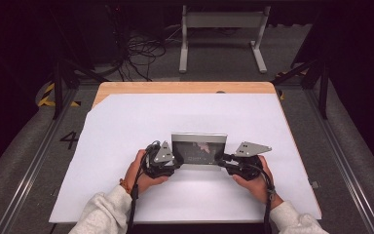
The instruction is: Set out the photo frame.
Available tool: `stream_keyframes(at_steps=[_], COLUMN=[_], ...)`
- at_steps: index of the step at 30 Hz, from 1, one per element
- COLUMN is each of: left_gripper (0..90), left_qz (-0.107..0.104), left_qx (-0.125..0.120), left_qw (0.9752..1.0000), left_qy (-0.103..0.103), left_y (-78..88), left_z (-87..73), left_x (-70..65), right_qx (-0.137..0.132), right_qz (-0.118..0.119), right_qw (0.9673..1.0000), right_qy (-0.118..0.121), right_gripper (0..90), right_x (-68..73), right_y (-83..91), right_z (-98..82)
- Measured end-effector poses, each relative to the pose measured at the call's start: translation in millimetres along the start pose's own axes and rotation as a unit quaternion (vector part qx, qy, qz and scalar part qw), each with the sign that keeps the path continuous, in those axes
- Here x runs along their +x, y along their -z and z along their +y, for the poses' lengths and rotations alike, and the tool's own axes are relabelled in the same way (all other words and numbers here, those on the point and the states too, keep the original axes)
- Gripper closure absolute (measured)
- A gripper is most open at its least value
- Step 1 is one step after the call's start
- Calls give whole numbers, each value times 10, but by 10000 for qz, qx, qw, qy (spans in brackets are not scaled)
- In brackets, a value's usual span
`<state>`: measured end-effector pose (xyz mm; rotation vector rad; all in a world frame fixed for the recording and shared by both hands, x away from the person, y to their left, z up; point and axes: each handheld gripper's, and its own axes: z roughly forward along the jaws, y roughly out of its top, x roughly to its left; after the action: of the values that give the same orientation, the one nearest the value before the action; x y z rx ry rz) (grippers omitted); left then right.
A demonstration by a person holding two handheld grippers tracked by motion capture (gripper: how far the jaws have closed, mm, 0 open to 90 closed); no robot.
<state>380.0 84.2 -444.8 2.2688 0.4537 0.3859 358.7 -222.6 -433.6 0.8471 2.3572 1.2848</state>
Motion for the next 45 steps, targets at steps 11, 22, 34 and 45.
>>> stream_keyframes(at_steps=[11,22,34,45], left_gripper=[604,671,680,590], left_qz=[52,142,119,74], left_qx=[0,-24,-81,-117], left_qw=[10000,9999,9999,9999], left_qy=[-61,-37,55,90], left_y=[5,107,209,286], left_z=[3,-14,-53,-123], left_x=[-3,-1,-13,-37], right_qx=[47,113,195,219], right_qz=[-50,-92,-42,-99], right_qw=[10000,9998,9997,9992], right_qy=[59,137,169,306], right_gripper=[731,790,788,746], right_x=[6,0,-11,-1], right_y=[13,72,147,225], right_z=[-2,-26,-48,-53])
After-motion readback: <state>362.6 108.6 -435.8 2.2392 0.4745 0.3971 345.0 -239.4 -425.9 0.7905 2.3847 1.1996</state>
